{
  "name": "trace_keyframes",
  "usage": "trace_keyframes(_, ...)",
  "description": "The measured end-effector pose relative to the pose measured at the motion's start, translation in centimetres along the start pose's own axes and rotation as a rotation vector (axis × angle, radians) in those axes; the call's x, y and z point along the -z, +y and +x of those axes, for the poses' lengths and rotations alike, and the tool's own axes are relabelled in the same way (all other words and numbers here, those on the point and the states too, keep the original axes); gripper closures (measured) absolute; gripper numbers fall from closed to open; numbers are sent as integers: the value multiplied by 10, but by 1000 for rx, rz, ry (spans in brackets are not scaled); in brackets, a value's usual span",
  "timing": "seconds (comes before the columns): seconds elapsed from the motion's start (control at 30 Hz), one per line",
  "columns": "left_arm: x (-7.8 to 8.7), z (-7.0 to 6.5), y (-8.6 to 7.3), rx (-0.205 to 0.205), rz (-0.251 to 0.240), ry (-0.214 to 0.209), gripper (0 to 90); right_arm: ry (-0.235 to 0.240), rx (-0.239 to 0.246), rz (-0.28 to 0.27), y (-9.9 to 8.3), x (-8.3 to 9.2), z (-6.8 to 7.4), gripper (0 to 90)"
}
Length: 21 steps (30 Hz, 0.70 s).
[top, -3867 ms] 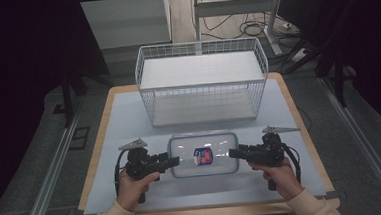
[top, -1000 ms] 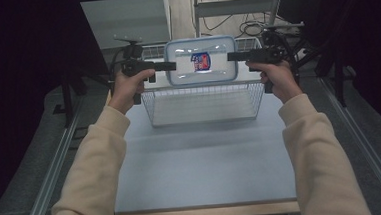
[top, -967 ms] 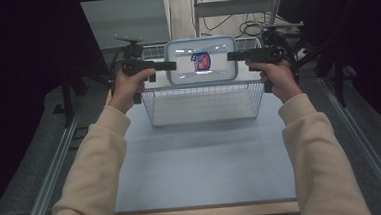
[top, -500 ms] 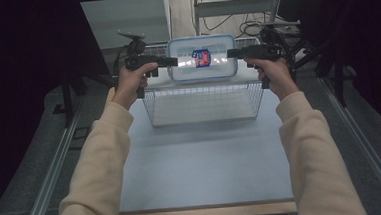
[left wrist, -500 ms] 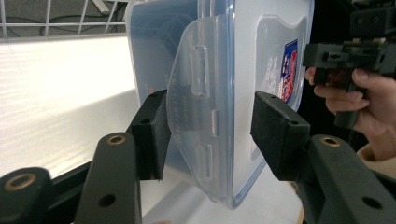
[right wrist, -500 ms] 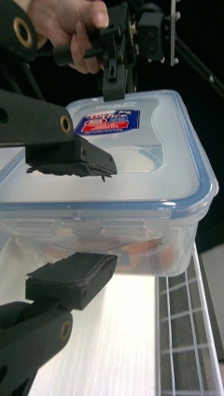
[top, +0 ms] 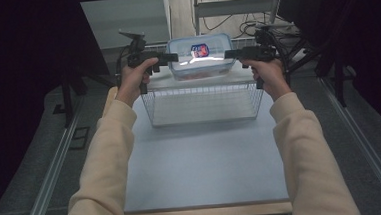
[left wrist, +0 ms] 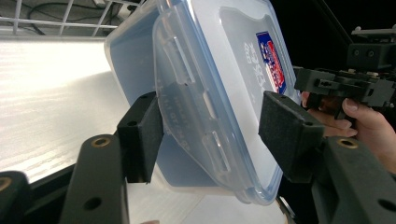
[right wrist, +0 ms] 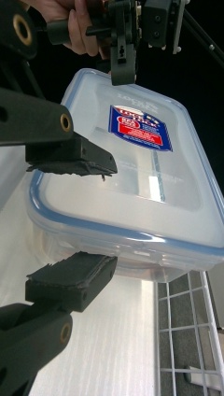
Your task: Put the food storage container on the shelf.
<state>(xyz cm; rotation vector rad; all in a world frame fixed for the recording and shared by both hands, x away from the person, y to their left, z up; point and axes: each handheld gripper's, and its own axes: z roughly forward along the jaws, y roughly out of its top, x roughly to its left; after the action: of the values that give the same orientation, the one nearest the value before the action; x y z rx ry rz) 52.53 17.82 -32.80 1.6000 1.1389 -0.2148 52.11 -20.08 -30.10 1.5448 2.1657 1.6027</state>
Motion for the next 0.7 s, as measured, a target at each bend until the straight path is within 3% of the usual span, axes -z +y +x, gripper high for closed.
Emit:
trace_keyframes(0.17,-3,1,1,11,8,17,344,0,-7,-2,-3,-2,-1,458)
trace_keyframes(0.27,-4,-5,1,-18,-17,96,304,1,-6,-19,-4,0,-2,460)
trace_keyframes(0.4,-5,-13,1,-42,-19,148,251,-4,9,-20,-4,2,0,447)
trace_keyframes(0.5,-6,-18,1,-51,-8,161,214,-1,24,-25,-4,4,3,422)
trace_keyframes(0.7,7,-33,-1,-83,-41,165,186,-3,75,-61,-5,14,12,354)
